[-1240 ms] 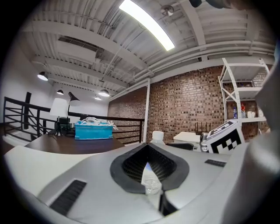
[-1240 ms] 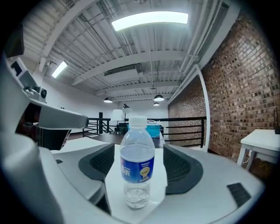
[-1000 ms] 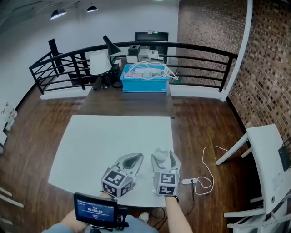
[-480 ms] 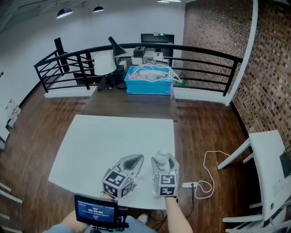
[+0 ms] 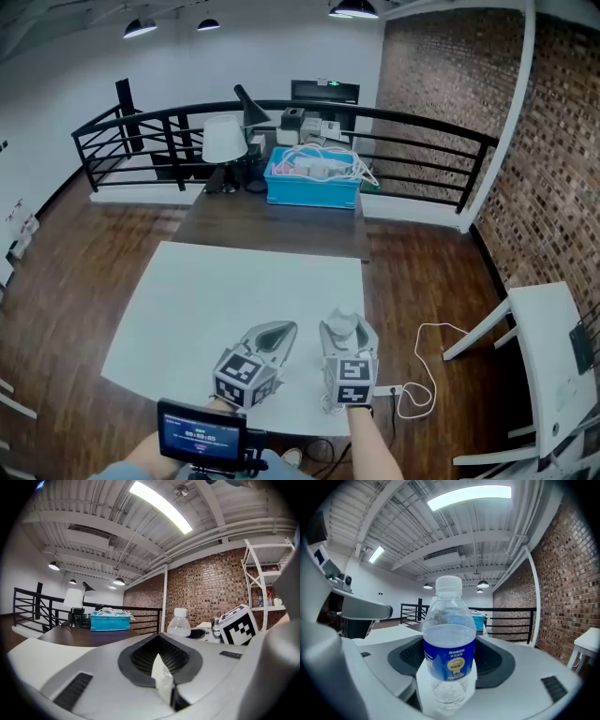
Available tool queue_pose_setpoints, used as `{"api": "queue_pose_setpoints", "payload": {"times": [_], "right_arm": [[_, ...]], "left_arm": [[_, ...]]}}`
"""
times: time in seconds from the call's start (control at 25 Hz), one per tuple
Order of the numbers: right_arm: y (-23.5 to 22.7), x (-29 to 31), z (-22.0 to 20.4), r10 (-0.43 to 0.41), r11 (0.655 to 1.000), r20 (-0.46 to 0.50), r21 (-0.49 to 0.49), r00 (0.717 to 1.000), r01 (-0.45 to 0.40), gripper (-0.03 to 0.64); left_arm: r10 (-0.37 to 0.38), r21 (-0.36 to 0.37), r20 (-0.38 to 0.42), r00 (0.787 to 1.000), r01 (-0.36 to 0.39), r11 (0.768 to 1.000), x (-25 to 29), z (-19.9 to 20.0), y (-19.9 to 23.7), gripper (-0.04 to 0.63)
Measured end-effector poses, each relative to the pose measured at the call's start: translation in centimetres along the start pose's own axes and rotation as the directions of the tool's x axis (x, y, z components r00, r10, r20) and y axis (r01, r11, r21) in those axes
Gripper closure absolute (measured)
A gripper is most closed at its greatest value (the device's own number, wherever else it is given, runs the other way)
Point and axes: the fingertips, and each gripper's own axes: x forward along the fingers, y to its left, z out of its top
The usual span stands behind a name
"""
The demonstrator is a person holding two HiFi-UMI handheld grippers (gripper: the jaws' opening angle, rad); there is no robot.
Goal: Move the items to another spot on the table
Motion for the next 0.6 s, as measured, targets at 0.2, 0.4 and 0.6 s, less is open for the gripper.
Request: {"api": "queue_pose_setpoints", "payload": {"times": [0.2, 0.4, 0.6], "right_arm": [[0.6, 0.2, 4.0, -0.015, 1.0, 0.034, 0.003, 0.999, 0.015, 0.327], [1.9, 0.5, 7.0, -0.017, 1.0, 0.058, -0.009, 0.998, 0.018, 0.327], [3.8, 1.4, 8.6, -0.007, 1.0, 0.071, -0.03, 0.997, 0.01, 0.327]], "left_arm": [[0.023, -0.006, 0.032, 0.999, -0.022, 1.0, -0.8, 1.3, 2.0, 0.584], [0.028, -0.009, 0.058, 0.998, -0.027, 1.0, -1.5, 2.6, 3.4, 0.584], [0.048, -0.023, 0.077, 0.996, -0.046, 0.999, -2.5, 2.9, 5.4, 0.584]]}}
